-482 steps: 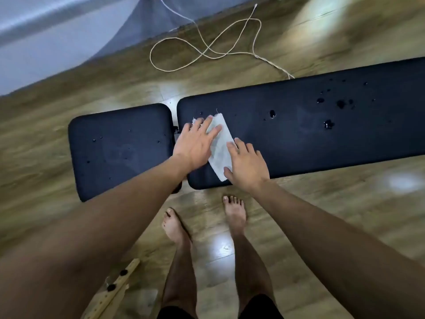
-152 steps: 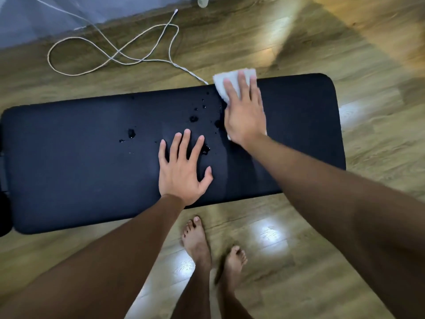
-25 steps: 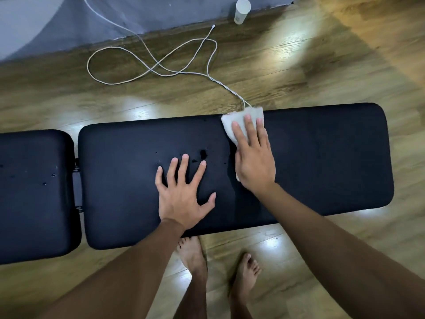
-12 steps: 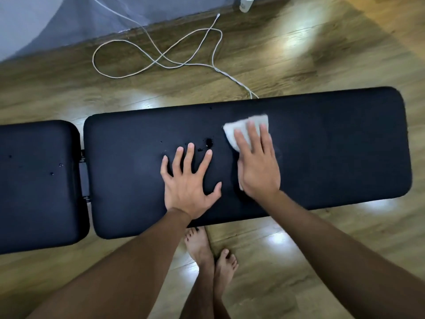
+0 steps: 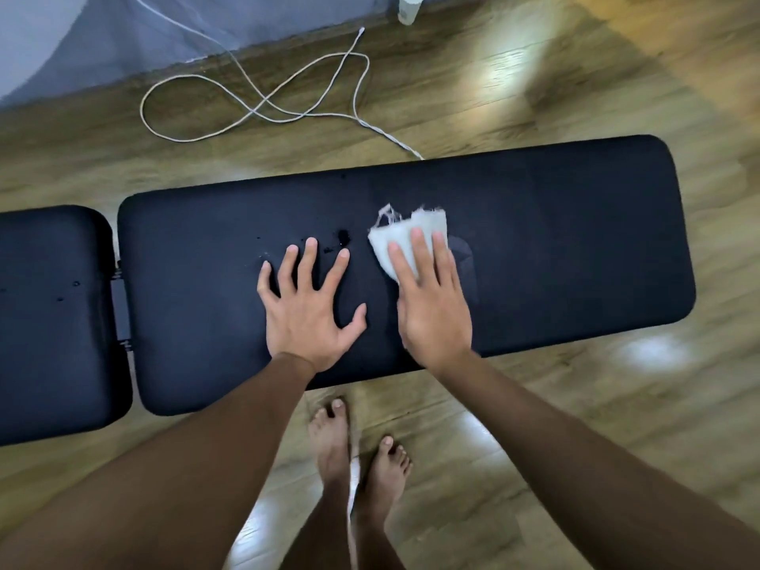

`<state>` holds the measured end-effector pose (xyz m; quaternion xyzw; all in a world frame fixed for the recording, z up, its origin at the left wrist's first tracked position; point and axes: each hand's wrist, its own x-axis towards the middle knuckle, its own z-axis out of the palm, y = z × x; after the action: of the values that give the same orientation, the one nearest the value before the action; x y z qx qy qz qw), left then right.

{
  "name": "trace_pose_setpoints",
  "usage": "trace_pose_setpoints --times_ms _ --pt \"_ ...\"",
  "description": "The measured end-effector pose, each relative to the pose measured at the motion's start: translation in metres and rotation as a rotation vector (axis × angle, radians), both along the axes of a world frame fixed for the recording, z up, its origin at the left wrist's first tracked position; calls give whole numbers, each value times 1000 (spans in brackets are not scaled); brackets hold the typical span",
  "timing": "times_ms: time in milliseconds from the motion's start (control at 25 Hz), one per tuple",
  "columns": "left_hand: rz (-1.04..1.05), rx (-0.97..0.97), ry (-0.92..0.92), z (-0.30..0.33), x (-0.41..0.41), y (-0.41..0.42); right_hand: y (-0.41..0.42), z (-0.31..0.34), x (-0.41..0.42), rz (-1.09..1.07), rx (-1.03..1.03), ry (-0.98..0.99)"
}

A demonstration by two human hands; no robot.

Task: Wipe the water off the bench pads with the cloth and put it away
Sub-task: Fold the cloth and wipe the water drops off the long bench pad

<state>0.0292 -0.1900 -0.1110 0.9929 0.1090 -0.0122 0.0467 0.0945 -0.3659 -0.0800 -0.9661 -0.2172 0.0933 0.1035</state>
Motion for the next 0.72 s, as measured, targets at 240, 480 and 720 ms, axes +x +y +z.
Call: trace_pose_setpoints --times_ms 240,480,720 --pt "5 -6 -13 -2 -1 -1 -16 -5 -52 20 55 -53" --pt "-16 -15 -57 -6 -1 1 39 -7 50 30 33 -41" --pt "-14 -7 -77 -9 0 1 69 -8 88 -34 6 -34"
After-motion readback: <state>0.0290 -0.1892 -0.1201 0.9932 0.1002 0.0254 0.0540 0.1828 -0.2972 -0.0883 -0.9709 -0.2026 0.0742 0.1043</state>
